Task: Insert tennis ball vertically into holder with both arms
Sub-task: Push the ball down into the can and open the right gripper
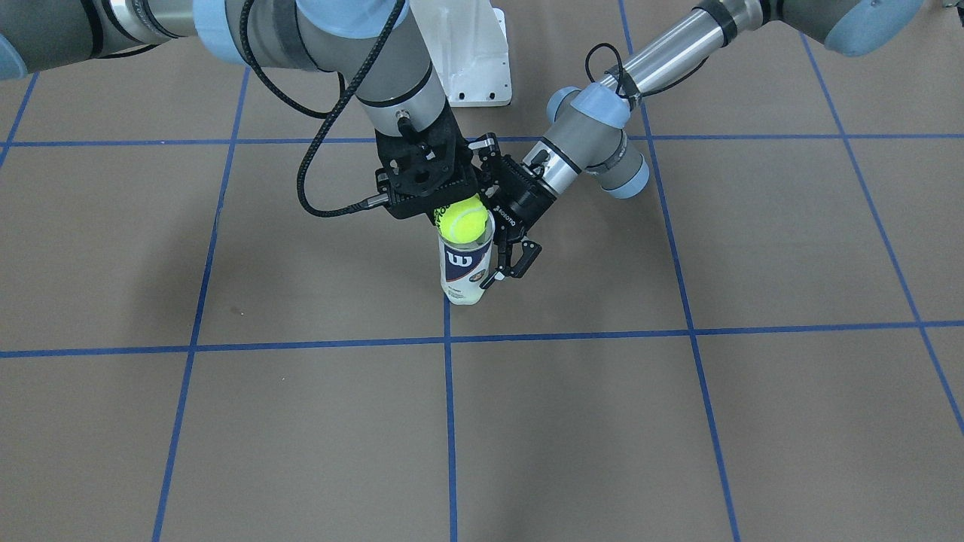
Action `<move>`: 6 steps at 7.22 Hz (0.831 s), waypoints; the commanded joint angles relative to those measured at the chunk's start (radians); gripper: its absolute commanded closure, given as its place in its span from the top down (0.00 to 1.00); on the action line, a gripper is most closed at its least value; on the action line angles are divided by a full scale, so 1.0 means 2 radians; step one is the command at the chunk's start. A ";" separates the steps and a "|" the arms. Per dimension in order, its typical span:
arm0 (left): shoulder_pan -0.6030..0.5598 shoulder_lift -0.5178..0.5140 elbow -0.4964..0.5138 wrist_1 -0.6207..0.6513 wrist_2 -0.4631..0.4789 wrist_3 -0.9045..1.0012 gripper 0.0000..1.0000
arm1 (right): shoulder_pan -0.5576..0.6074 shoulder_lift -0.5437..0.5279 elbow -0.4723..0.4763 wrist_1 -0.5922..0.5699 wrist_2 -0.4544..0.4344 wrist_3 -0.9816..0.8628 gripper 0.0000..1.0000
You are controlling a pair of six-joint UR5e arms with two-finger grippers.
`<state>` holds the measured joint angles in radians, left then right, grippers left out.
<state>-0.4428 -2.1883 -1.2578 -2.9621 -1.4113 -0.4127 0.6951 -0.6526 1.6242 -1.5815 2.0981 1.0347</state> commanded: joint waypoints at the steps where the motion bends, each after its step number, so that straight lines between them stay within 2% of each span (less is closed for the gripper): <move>1: 0.000 0.000 0.001 0.000 0.000 0.000 0.99 | -0.002 0.000 0.000 0.000 -0.002 0.001 0.34; 2: -0.001 0.000 0.001 0.000 0.000 0.000 0.99 | -0.002 0.000 -0.001 0.000 -0.005 0.001 0.79; 3: -0.001 0.000 0.001 0.001 0.000 0.000 0.99 | -0.002 0.000 -0.001 0.000 -0.005 0.001 0.97; 6: -0.002 0.000 0.002 0.001 0.000 0.000 0.99 | -0.002 0.000 0.003 0.000 -0.005 0.001 0.98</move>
<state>-0.4454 -2.1875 -1.2553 -2.9607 -1.4113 -0.4126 0.6903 -0.6519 1.6277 -1.5815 2.0879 1.0369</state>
